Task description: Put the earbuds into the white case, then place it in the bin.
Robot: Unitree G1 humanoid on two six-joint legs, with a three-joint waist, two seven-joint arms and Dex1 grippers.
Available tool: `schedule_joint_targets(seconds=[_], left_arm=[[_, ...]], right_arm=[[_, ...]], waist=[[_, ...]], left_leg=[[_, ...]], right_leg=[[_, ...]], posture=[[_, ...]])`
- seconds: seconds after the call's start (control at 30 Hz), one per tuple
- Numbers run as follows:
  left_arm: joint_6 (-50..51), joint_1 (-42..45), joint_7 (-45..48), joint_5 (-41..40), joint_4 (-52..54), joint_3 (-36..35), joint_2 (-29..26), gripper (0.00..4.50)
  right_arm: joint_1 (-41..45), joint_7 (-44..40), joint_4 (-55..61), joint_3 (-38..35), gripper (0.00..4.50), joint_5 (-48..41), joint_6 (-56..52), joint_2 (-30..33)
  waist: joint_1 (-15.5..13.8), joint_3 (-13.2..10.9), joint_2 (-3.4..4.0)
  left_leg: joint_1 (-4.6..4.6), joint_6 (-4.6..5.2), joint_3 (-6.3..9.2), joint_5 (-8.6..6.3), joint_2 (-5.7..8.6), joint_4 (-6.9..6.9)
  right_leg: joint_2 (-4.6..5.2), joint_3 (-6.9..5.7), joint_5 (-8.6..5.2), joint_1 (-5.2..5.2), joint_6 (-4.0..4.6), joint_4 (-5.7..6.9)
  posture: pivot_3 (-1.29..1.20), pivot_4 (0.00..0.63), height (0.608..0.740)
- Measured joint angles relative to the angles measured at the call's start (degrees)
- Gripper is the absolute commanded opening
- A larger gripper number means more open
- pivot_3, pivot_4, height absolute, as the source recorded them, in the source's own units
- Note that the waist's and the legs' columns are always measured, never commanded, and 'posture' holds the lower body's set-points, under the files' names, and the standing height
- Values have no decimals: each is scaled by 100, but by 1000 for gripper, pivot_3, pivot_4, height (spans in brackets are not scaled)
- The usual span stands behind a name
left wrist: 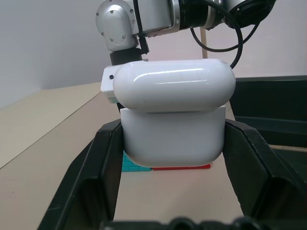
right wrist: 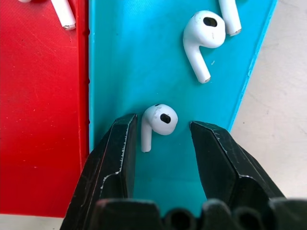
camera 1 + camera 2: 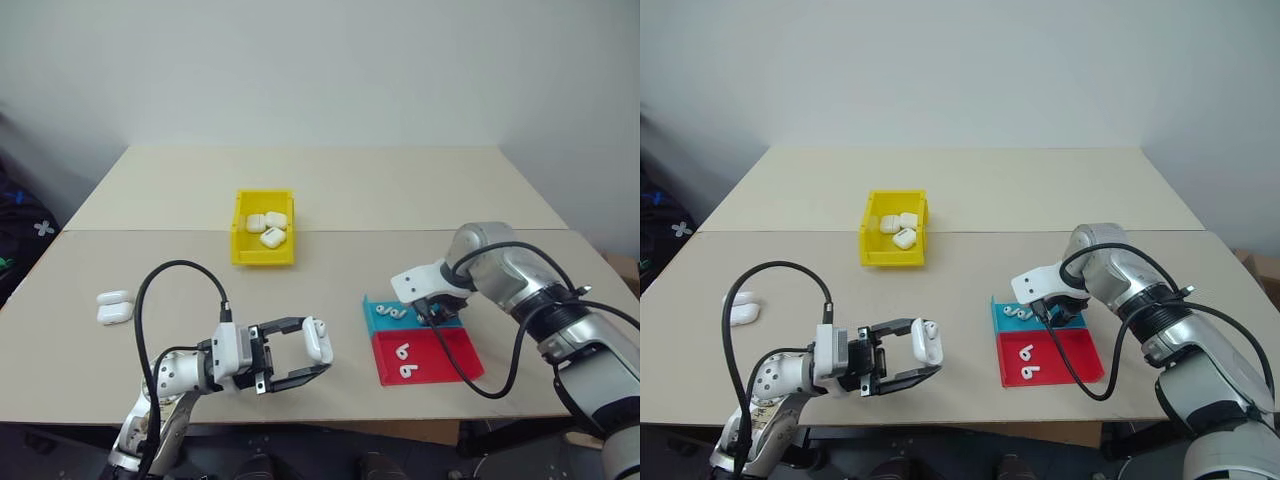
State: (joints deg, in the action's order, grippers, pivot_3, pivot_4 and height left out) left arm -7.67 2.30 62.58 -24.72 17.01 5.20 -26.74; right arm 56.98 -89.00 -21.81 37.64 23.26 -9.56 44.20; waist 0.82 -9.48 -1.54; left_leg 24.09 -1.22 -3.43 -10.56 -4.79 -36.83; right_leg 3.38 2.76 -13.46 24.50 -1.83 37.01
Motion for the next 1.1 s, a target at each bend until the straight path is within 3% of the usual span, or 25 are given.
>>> schedule_joint_targets(seconds=[0.3,0.4,0.47,1.1], left_arm=[[-1,1,-1,2,-4,1,-1,2779],[-2,2,-4,7,-23,1,-1,2779],[-2,2,-6,11,-34,1,-2,2779],[-2,2,-18,12,-34,1,-10,2779]], right_arm=[[-12,6,2,-25,2165,8,-2,-11],[-18,4,3,-24,1584,9,4,-14],[-36,2,17,-43,925,5,15,-14],[-136,19,101,-217,925,-7,69,-34]], waist=[[0,0,0],[-1,0,0],[0,0,0],[0,0,0]], left_leg=[[-1,0,0,0,0,0],[-1,0,0,0,0,0],[-2,0,0,0,0,0],[-8,0,1,0,0,-1]], right_leg=[[0,0,0,0,0,0],[0,0,0,-1,0,0],[0,0,0,-2,0,0],[0,-1,0,-9,0,1]], posture=[[0,150,740],[0,150,740],[0,150,740],[0,150,740]])
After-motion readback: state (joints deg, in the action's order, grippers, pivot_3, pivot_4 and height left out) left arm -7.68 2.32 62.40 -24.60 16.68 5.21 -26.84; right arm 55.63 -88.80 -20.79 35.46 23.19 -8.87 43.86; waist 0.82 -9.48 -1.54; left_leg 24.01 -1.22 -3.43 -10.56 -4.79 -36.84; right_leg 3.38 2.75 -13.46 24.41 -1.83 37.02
